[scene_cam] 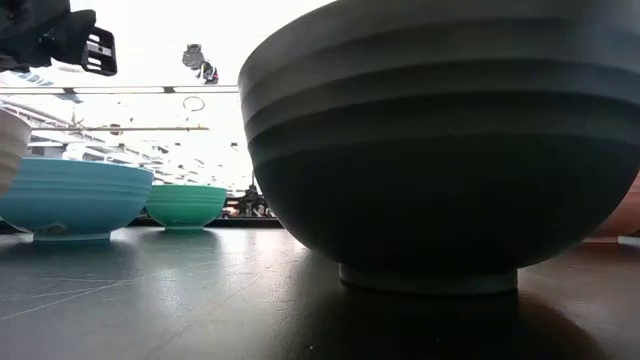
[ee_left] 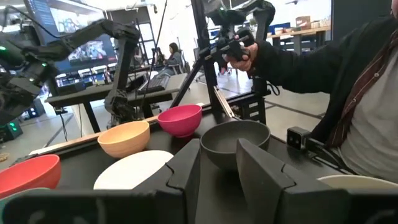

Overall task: Nest bowls inside each other
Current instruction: Stack the orange bowl on top of the white bowl

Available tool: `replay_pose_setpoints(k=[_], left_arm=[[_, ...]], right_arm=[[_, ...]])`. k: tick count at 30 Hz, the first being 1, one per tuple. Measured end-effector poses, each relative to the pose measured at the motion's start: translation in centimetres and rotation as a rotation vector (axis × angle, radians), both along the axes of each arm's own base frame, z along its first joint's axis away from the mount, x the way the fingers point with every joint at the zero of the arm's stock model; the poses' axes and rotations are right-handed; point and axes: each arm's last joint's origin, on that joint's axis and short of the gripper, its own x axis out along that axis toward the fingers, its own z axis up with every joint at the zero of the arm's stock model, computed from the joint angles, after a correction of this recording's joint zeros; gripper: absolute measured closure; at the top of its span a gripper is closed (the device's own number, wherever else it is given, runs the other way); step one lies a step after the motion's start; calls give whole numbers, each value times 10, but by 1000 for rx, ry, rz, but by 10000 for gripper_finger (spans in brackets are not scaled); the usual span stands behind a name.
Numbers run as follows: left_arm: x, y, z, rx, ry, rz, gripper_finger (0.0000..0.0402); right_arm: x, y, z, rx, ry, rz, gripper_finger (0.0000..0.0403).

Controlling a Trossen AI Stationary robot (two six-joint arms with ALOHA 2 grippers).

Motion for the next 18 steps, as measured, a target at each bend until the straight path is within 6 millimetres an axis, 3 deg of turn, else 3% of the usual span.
replay_pose_setpoints(k=[6,18], left_arm=[[0,0,0,-4,1,0,293],[0,0,0,-3,1,0,293]], right_arm=[[-1,-15,5,60,134,-49,252],[7,-32,-8,209,264,7,252]])
